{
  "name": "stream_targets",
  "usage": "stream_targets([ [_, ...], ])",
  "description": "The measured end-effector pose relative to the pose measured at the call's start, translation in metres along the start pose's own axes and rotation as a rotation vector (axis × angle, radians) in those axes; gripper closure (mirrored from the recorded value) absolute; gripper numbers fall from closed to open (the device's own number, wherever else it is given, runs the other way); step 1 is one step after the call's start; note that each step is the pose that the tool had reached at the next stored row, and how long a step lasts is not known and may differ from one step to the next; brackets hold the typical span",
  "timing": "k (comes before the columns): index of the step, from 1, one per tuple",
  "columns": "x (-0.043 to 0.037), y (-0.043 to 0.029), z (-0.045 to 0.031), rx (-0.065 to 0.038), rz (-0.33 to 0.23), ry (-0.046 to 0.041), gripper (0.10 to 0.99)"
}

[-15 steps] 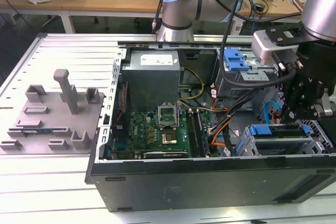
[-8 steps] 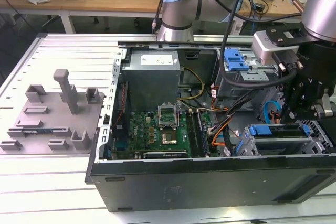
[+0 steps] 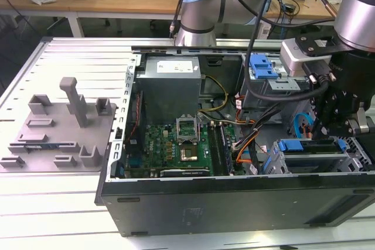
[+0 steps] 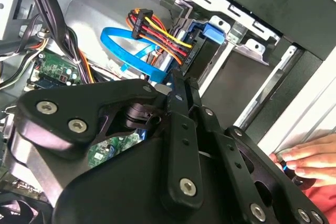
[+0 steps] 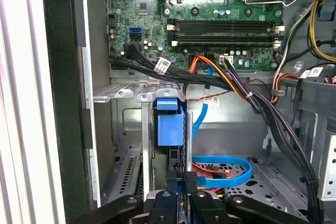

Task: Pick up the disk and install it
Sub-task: 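Insert the second disk wire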

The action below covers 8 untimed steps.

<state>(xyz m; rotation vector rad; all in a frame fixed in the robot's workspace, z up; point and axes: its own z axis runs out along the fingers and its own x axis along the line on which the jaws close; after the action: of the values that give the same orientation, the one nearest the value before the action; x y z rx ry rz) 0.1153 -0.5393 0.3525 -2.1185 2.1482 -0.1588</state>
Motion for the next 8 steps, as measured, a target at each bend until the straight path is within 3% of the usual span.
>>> stream_targets([
  [8,0.0000,-0.0002,0.0027,0.000,0.000,-0.0001,0.925],
])
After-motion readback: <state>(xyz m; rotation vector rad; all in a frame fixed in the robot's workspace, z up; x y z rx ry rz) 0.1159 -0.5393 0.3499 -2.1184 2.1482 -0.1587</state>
